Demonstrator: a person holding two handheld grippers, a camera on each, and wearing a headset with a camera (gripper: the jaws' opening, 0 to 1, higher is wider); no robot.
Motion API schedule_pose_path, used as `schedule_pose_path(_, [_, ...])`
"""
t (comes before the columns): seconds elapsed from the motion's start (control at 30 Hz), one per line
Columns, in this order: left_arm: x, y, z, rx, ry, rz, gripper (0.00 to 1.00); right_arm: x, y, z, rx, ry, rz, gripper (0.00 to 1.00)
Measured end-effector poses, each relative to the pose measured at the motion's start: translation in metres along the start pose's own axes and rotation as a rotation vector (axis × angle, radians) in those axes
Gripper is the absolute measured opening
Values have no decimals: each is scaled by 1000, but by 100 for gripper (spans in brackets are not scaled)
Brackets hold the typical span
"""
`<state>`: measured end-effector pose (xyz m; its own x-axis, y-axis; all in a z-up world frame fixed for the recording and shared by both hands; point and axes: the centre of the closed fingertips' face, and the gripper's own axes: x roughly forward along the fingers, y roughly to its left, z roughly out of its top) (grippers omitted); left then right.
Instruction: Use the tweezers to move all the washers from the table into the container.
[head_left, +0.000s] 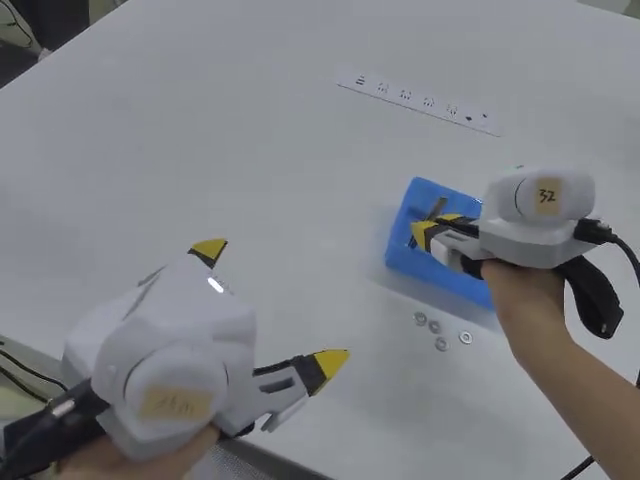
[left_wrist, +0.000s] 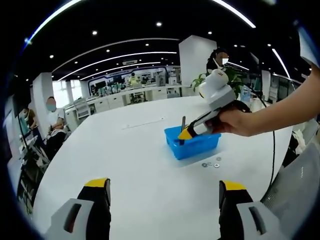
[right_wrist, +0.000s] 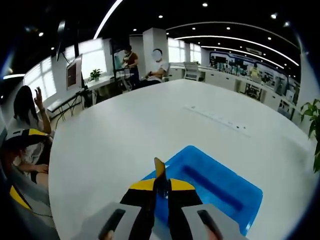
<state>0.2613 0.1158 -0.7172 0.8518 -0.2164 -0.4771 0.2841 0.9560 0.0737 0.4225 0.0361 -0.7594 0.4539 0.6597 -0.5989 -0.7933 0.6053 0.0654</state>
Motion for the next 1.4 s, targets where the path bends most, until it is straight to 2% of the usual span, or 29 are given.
schedule_pose_path(0.13, [-1,1,1,2,-7,6,91,-12,1,10,-10,-24,-12,5])
schedule_pose_path(0.23, [-2,3,2,0,-10,21,94,-27,3,22,-27,-67,-23,5])
schedule_pose_path(0.27, [-3,6,5,-1,-27,34,96,-34,5,26,-21,-86,-18,5])
schedule_pose_path(0.33, [-3,6,4,-11,-23,36,96,-46,8,31,-20,-107,-18,5])
schedule_pose_path(0.5, [-4,8,5,-11,-29,41,98,-68,14,35,-17,-139,-10,5])
schedule_pose_path(0.63, [-4,7,6,-10,-31,39,98,-78,21,24,-18,-131,-8,4])
schedule_pose_path(0.8, [-4,7,6,-12,-29,37,98,-82,28,-2,6,-94,5,4])
schedule_pose_path(0.9, [-4,8,5,-12,-28,39,98,-80,27,-20,31,-62,3,5])
schedule_pose_path(1.1, [-3,6,3,-4,-15,34,98,-68,20,-40,80,-26,5,5])
schedule_pose_path(1.4, [-1,7,0,12,5,42,97,-52,18,-53,96,-8,7,5])
